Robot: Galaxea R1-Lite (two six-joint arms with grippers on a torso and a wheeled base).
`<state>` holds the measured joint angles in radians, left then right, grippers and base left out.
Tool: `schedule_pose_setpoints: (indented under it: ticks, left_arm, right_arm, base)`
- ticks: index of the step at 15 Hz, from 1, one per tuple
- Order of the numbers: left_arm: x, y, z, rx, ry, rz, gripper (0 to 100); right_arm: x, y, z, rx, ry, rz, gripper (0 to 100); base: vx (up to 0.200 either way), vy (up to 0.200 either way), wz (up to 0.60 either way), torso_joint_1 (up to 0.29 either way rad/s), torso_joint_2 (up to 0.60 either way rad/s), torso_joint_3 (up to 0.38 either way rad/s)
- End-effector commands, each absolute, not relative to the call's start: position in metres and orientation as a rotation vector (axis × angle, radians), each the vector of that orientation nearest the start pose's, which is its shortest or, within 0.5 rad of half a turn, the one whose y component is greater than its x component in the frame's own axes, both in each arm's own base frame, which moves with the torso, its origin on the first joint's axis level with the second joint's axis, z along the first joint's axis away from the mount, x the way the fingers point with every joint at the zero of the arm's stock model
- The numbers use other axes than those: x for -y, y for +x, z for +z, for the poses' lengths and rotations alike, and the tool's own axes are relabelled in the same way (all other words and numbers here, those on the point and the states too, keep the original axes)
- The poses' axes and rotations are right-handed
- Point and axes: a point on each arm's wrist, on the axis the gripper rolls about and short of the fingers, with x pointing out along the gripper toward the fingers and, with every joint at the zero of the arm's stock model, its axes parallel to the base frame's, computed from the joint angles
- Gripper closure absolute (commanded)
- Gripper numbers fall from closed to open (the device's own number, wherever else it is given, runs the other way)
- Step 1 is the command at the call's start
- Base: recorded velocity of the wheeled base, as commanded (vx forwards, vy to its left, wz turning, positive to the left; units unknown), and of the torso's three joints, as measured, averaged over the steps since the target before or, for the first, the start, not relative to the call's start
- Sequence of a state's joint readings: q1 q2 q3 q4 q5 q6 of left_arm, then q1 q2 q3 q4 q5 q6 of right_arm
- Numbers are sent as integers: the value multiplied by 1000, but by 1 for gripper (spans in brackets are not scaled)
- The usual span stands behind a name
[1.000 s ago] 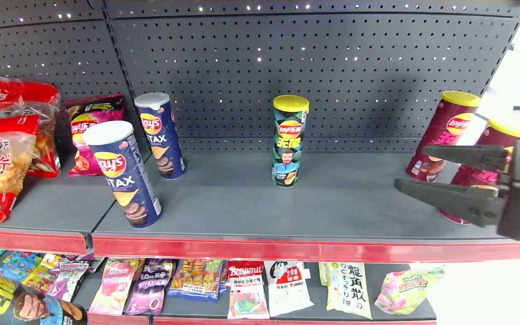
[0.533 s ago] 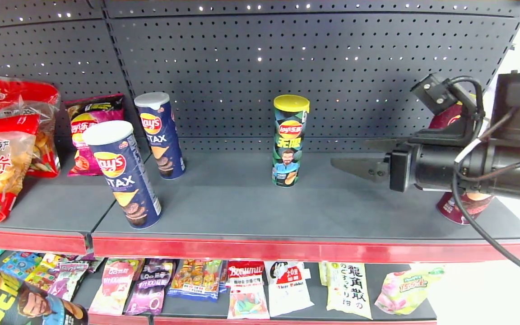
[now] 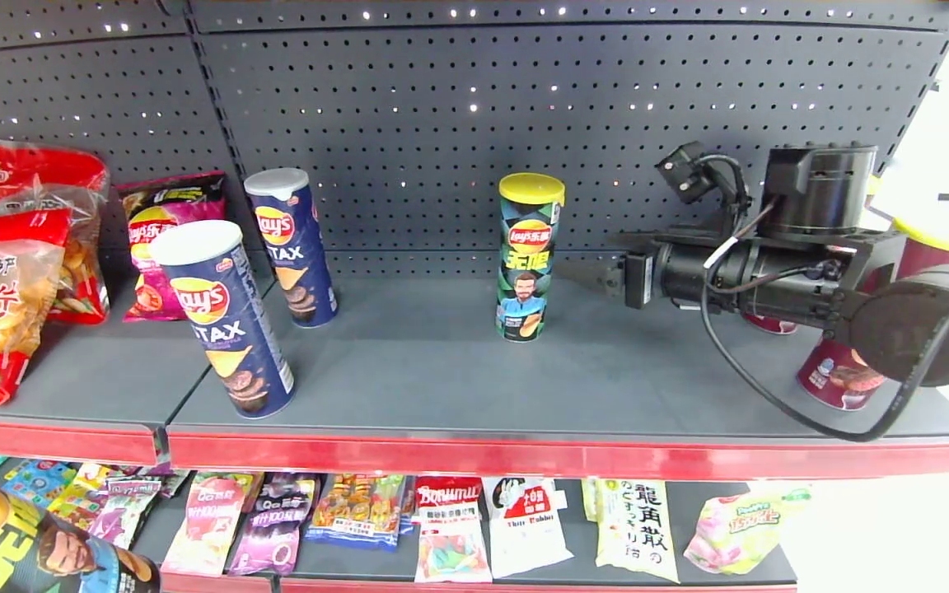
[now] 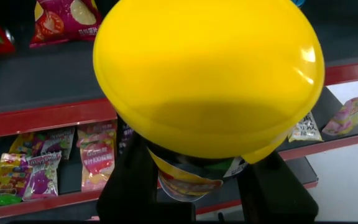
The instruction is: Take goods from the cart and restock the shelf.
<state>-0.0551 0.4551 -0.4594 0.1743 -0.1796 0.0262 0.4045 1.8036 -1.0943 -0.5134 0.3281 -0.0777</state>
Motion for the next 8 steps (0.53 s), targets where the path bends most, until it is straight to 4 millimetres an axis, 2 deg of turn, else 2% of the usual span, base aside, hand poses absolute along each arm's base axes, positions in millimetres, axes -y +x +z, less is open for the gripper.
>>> schedule_pose_setpoints:
  ticks: [1, 5, 8]
  left_arm:
    - [4, 6, 191, -170, 15, -236, 100]
    - [4, 6, 191, -170, 16, -227, 100]
    - [4, 8, 191, -180, 16, -226, 100]
  right_arm:
    - [-150, 330, 205, -197, -83, 739, 0]
    - [-159, 348, 209, -158, -82, 746, 0]
    - [-172, 343, 214, -140, -81, 783, 0]
  base:
    - [0, 0, 0, 0, 0, 0]
    - [0, 0, 0, 0, 0, 0]
    - [0, 0, 0, 0, 0, 0]
